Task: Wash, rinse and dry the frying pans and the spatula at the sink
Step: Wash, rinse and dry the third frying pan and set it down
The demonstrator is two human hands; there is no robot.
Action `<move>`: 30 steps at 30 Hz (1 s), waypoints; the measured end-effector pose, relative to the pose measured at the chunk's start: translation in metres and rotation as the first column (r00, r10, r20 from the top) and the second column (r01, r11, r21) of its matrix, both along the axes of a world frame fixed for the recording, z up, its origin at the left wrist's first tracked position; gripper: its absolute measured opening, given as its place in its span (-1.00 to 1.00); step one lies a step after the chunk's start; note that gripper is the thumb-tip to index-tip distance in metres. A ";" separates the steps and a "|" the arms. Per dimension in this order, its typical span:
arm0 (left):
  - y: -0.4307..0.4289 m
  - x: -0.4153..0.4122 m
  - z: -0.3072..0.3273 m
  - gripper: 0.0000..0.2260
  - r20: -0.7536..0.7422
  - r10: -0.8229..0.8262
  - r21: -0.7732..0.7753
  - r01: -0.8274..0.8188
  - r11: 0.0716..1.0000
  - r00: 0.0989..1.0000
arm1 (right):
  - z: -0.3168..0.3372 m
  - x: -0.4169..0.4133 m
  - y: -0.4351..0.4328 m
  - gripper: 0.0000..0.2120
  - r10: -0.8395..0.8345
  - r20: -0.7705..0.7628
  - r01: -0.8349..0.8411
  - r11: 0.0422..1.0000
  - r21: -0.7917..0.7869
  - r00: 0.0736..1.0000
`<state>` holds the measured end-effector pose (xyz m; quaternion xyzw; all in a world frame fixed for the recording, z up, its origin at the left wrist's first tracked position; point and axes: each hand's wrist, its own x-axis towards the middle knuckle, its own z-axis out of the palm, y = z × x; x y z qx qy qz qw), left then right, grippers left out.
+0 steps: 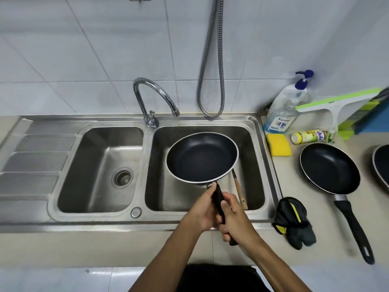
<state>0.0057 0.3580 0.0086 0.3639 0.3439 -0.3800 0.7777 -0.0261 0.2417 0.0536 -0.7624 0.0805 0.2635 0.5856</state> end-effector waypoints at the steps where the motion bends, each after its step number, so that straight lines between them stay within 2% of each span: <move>1: -0.001 -0.002 0.001 -0.33 -0.032 0.007 0.010 -0.007 1.000 0.999 | -0.002 -0.004 0.002 -0.76 -0.005 -0.011 0.006 1.000 0.018 1.000; 4: -0.004 -0.002 0.006 -0.52 -0.078 0.106 0.145 -0.094 0.985 0.991 | -0.004 -0.013 0.009 -0.73 -0.027 -0.052 0.032 0.994 0.103 0.998; 6: -0.008 0.000 0.014 -0.55 -0.036 0.137 0.300 -0.120 0.946 0.990 | -0.002 -0.015 0.012 -0.69 -0.041 -0.091 0.054 0.989 0.140 0.995; 10: -0.018 0.000 0.012 -0.56 0.079 0.111 0.521 -0.136 0.843 0.991 | 0.009 -0.009 0.003 -0.74 0.050 -0.107 -0.042 0.996 0.076 0.993; 13: -0.022 -0.007 0.000 -0.63 0.123 0.137 0.487 -0.180 0.855 0.983 | 0.011 -0.001 -0.024 -0.72 0.141 -0.089 -0.140 0.990 0.014 0.986; 15: -0.015 -0.010 -0.009 -0.68 0.146 0.132 0.449 -0.185 0.874 0.980 | 0.003 0.004 -0.055 -0.72 0.139 0.004 -0.137 0.977 -0.165 0.990; 17: -0.003 -0.011 -0.011 -0.72 0.170 0.175 0.385 -0.229 0.894 0.970 | -0.010 0.008 -0.095 -0.74 0.143 0.253 -0.011 0.886 -0.463 0.957; 19: 0.008 -0.013 -0.007 -0.72 0.170 0.191 0.349 -0.240 0.906 0.967 | -0.027 0.010 -0.132 -0.68 0.267 0.466 0.161 0.702 -0.694 0.843; 20: 0.011 -0.015 -0.005 -0.72 0.171 0.189 0.341 -0.239 0.909 0.967 | -0.037 0.011 -0.150 -0.62 0.346 0.480 0.201 0.602 -0.773 0.806; 22: 0.012 -0.016 0.000 -0.71 0.178 0.203 0.326 -0.253 0.911 0.963 | -0.060 0.010 -0.177 -0.50 0.438 0.390 0.185 0.440 -0.879 0.810; 24: 0.010 -0.017 0.003 -0.69 0.190 0.208 0.321 -0.261 0.910 0.959 | -0.083 0.007 -0.194 -0.48 0.460 0.275 0.094 0.377 -0.921 0.845; 26: 0.006 -0.019 0.007 -0.65 0.218 0.181 0.347 -0.249 0.904 0.959 | -0.104 0.001 -0.206 -0.52 0.448 0.270 0.048 0.447 -0.893 0.852; 28: 0.004 -0.023 0.013 -0.57 0.243 0.108 0.405 -0.202 0.892 0.964 | -0.111 0.000 -0.213 -0.60 0.404 0.342 0.080 0.540 -0.838 0.848; 30: 0.004 -0.027 0.016 -0.51 0.251 0.030 0.479 -0.151 0.865 0.967 | -0.100 0.003 -0.213 -0.58 0.266 0.418 0.160 0.648 -0.745 0.869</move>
